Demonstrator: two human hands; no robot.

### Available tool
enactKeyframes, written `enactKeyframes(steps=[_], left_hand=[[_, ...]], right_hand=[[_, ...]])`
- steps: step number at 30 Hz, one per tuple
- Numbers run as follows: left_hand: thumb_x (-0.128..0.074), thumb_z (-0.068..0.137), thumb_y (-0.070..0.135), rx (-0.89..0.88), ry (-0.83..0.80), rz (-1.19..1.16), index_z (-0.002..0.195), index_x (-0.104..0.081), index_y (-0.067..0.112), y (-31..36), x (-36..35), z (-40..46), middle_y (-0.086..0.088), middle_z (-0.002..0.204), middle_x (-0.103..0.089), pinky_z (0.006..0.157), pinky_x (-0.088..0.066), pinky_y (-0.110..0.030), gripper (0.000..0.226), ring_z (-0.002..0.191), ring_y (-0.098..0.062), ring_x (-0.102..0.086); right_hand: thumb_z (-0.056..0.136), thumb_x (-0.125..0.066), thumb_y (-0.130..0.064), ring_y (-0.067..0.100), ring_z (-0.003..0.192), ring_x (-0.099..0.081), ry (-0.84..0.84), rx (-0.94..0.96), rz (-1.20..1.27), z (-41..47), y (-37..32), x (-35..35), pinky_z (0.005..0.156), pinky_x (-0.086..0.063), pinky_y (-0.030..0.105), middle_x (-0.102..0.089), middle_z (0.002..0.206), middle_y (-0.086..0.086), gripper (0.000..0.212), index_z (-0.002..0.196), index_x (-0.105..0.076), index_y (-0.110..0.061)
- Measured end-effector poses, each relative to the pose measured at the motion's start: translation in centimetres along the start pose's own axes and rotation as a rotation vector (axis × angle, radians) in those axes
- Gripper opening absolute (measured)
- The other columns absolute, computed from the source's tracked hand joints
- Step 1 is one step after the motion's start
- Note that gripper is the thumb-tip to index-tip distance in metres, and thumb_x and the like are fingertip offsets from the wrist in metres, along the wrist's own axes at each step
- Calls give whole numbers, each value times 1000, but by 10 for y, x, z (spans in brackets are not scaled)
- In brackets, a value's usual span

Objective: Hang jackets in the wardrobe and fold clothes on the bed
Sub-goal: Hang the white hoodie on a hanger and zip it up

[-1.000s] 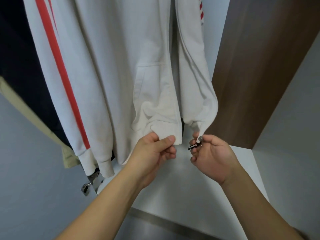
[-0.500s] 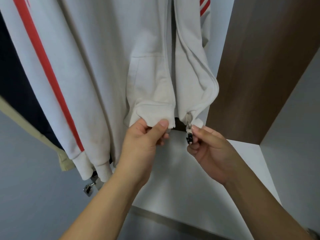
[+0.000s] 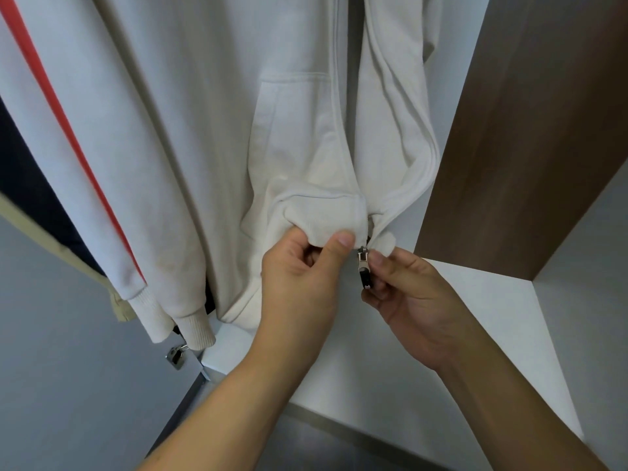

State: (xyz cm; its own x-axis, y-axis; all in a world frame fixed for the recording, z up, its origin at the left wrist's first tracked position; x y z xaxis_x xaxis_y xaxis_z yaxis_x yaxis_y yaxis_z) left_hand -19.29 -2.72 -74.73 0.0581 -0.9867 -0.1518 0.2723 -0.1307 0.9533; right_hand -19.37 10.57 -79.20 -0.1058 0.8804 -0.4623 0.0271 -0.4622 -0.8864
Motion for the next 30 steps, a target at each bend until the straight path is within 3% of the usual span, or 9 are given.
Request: enactKeyframes(steps=[9, 12, 14, 16, 18, 21, 24, 27, 30], left_hand=[[-70, 88, 16, 8, 14, 29, 86, -60, -4, -9, 6, 4, -12, 68, -50, 56, -39, -24, 22, 62, -16, -41], [-69, 85, 22, -1, -24, 81, 93, -60, -8, -9, 2, 4, -33, 80, -59, 67, -47, -38, 33, 72, -21, -51], [-68, 89, 20, -10, -31, 167, 94, -60, -9, -10, 2, 4, -33, 85, -61, 65, -50, -48, 30, 69, -27, -54], [-66, 91, 18, -21, -39, 242, 91, -61, -7, -12, 2, 4, -30, 81, -61, 60, -48, -44, 26, 64, -26, -52], [-65, 92, 17, -27, -64, 261, 88, -63, -4, -12, 1, 4, -30, 77, -59, 55, -42, -32, 21, 62, -20, -47], [-65, 92, 16, -5, -98, 211, 90, -64, -3, -14, -1, 5, -31, 84, -62, 62, -44, -30, 19, 69, -18, -52], [-66, 91, 17, -13, -68, 183, 86, -62, -2, -15, 0, 4, -24, 72, -58, 58, -42, -25, 20, 63, -15, -47], [-66, 90, 21, 47, -57, 272, 78, -61, 5, -21, 1, 5, -14, 59, -48, 50, -38, -23, 21, 54, -9, -42], [-62, 80, 30, 178, -247, 516, 65, -60, 16, -34, -7, 5, 10, 48, -47, 46, -37, -25, 20, 44, -7, -42]], right_hand=[[74, -70, -27, 4, 54, -43, 16, -8, 11, 4, 5, 3, 69, -35, 27, -53, 57, -9, 7, 72, -76, -23], [73, -70, -28, 4, 54, -42, 36, 2, 14, 6, 5, 3, 68, -36, 26, -51, 57, -9, 7, 71, -76, -24], [70, -71, -30, 4, 54, -43, 66, 21, 8, 7, 4, 5, 69, -37, 26, -51, 57, -10, 8, 73, -77, -25], [68, -72, -32, 3, 54, -44, 92, 43, 6, 7, 3, 5, 69, -36, 26, -53, 58, -11, 11, 74, -77, -25], [67, -72, -32, 2, 55, -45, 106, 64, 5, 7, 1, 6, 68, -37, 25, -56, 60, -10, 12, 75, -77, -24], [73, -70, -26, 0, 57, -56, 100, 76, 61, 7, -1, 2, 63, -47, 18, -66, 67, -10, 10, 75, -79, -22], [73, -70, -24, 1, 57, -58, 116, 53, 109, 9, 2, 2, 61, -48, 17, -66, 65, -11, 9, 72, -78, -22], [70, -72, -30, 5, 54, -44, 183, 34, 65, 11, 4, 8, 61, -41, 20, -48, 55, -8, 13, 60, -69, -22], [66, -75, -35, 8, 56, -35, 243, 47, 21, 12, 2, 17, 59, -35, 22, -38, 56, -6, 17, 57, -65, -24]])
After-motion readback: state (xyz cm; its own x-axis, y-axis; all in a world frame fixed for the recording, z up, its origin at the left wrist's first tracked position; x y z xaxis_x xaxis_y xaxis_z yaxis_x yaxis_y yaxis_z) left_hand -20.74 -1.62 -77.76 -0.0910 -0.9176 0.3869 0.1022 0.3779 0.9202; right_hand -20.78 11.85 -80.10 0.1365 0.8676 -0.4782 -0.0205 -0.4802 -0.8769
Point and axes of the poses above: each hand's wrist, its own z-axis towards the middle knuckle, its own x-axis out of the back of the hand, y = z × x, the point moved 8 cm from there along z, towards the middle knuckle
